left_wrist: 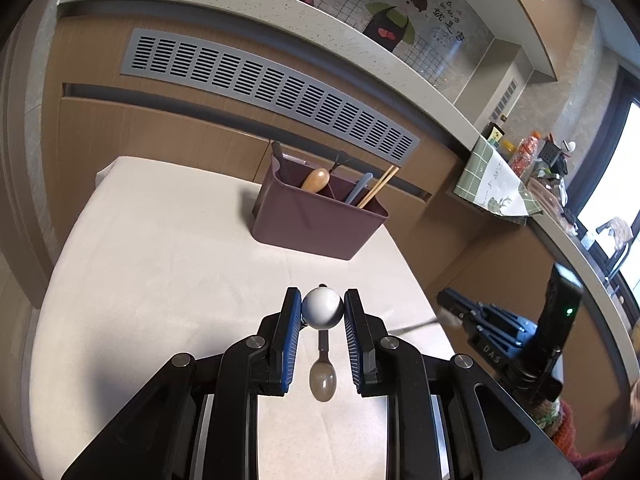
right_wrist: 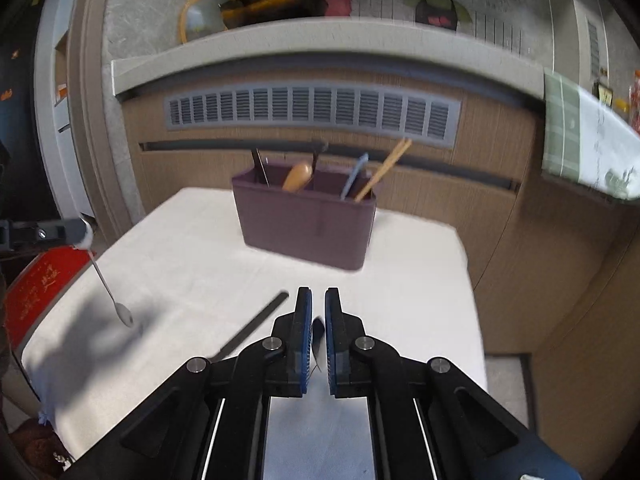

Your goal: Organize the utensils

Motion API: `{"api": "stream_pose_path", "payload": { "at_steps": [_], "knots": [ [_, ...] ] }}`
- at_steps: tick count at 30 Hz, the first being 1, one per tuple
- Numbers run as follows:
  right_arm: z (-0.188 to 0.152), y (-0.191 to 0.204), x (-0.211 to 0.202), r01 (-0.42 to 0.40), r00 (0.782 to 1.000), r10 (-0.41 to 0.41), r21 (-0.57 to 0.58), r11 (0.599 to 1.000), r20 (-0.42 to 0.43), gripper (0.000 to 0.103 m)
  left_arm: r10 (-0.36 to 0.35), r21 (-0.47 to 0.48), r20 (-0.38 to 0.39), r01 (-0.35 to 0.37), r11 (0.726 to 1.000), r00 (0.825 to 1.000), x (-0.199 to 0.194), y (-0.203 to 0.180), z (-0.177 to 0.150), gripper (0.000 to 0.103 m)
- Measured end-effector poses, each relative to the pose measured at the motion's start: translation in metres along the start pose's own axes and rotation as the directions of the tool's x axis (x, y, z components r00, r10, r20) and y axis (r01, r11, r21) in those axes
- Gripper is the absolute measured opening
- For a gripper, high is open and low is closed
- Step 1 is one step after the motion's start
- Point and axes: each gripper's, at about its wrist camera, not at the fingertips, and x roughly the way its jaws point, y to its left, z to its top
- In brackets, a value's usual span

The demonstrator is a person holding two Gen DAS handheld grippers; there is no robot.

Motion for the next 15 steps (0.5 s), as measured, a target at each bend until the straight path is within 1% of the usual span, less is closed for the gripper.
{"api": "stream_pose_path", "payload": {
  "at_steps": [2, 6, 7, 10, 12, 15],
  "knots": [
    [-0.007, -0.008, 0.005, -0.020, 1.000, 0.021, 0.038, 0.999, -0.017, 0.006, 0.004, -0.004, -0.002, -0.004, 1.000, 1.000, 0.000, 0.002, 0.000, 0.022],
    [-0.027, -0.027, 0.006, -0.055, 0.996, 0.061, 0.096, 0.994, -0.063, 0.024, 0.006, -0.016, -0.016, -0.006, 1.000, 1.000, 0.006, 0.004, -0.001, 0.022],
    [-0.034, -0.031, 0.006, -0.059, 0.994, 0.068, 0.104, 0.993, -0.082, 0.025, 0.005, -0.016, -0.022, -0.005, 1.000, 1.000, 0.008, 0.004, -0.002, 0.022],
    [-0.053, -0.038, 0.008, -0.064, 0.986, 0.079, 0.109, 0.992, -0.147, 0.026, 0.000, -0.010, -0.038, 0.000, 1.000, 0.999, 0.013, 0.001, -0.005, 0.022],
    [-0.068, -0.039, 0.013, -0.077, 0.973, 0.100, 0.117, 0.990, -0.206, 0.026, -0.002, -0.007, -0.045, 0.002, 1.000, 0.999, 0.015, 0.000, -0.006, 0.022],
    [-0.087, -0.038, 0.007, -0.067, 0.965, 0.092, 0.111, 0.992, -0.244, 0.026, -0.001, 0.006, -0.049, 0.001, 1.000, 0.999, 0.014, -0.002, -0.007, 0.022]
  ]
}}
